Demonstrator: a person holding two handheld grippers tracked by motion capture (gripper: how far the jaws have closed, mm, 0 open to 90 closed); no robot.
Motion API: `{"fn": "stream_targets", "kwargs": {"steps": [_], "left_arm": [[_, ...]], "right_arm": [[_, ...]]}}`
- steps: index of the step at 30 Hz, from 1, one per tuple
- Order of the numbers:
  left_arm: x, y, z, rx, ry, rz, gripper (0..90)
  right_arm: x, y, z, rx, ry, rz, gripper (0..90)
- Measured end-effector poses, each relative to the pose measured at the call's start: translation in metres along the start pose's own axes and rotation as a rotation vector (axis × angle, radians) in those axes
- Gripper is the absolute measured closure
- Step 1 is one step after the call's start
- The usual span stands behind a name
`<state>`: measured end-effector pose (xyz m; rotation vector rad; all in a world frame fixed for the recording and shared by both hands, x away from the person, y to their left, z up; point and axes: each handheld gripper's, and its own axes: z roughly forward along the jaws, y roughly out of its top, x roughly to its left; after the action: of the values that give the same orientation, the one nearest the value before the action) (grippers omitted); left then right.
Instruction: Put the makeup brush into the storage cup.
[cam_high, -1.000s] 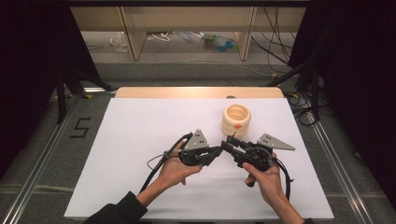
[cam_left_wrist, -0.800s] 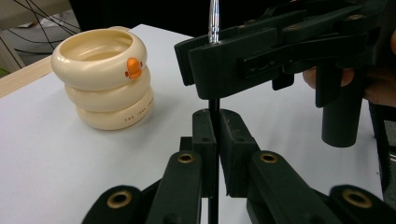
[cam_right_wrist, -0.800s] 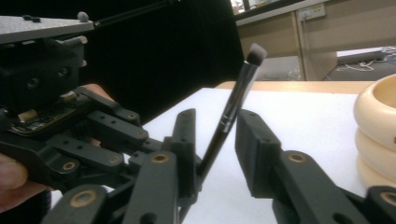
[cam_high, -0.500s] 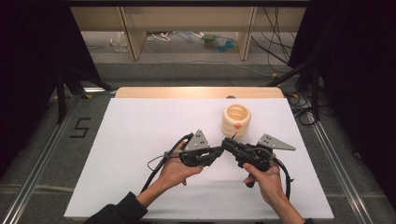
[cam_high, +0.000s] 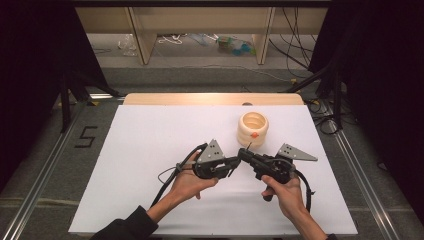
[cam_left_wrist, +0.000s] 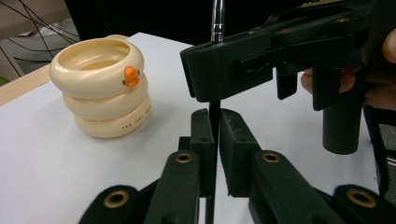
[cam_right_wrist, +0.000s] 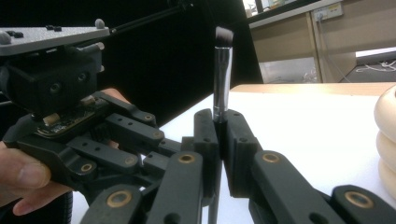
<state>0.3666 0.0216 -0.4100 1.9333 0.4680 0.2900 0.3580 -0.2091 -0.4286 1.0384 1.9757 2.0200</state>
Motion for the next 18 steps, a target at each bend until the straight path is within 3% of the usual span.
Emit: {"fn": "stream_targets", "kwargs": {"steps": [1,3,5,7,8,9,10,15,16,18], "left_arm": [[0.0,-0.001,0.0,0.009,-0.014,-0.006,77.9],[0.0,-0.002,0.0,0.018,0.015,0.006,73.2],[0.001,-0.003,-0.001,0.022,0.011,-0.017,69.4],[0.002,-0.005,-0.002,0.023,0.002,-0.015,66.4],[0.003,-0.005,-0.003,0.024,-0.003,-0.006,64.4],[0.006,-0.005,-0.004,0.01,0.0,0.039,62.2],[0.004,-0.007,-0.005,0.012,-0.004,-0.001,59.8],[0.001,-0.011,-0.012,0.02,-0.008,-0.048,49.5],[0.0,-0.012,-0.014,0.024,0.002,-0.044,47.4],[-0.001,-0.015,-0.018,0.025,0.014,-0.039,43.5]], "right_arm": [[0.0,0.0,0.0,-0.001,-0.002,-0.003,85.1],[-0.001,0.001,-0.001,-0.01,-0.008,-0.013,85.2],[0.0,0.001,-0.002,0.003,-0.018,-0.016,85.1],[0.0,0.002,-0.003,0.013,-0.028,-0.022,85.1],[-0.001,0.002,-0.003,0.015,-0.038,-0.032,85.1],[-0.002,0.002,-0.004,0.01,-0.043,-0.049,85.1],[-0.003,0.002,-0.004,0.008,-0.048,-0.051,85.1],[-0.003,0.002,-0.005,-0.003,-0.053,-0.081,85.1],[-0.002,0.003,-0.006,0.029,-0.062,-0.069,85.1],[-0.002,0.003,-0.006,0.019,-0.06,-0.09,85.1]]}}
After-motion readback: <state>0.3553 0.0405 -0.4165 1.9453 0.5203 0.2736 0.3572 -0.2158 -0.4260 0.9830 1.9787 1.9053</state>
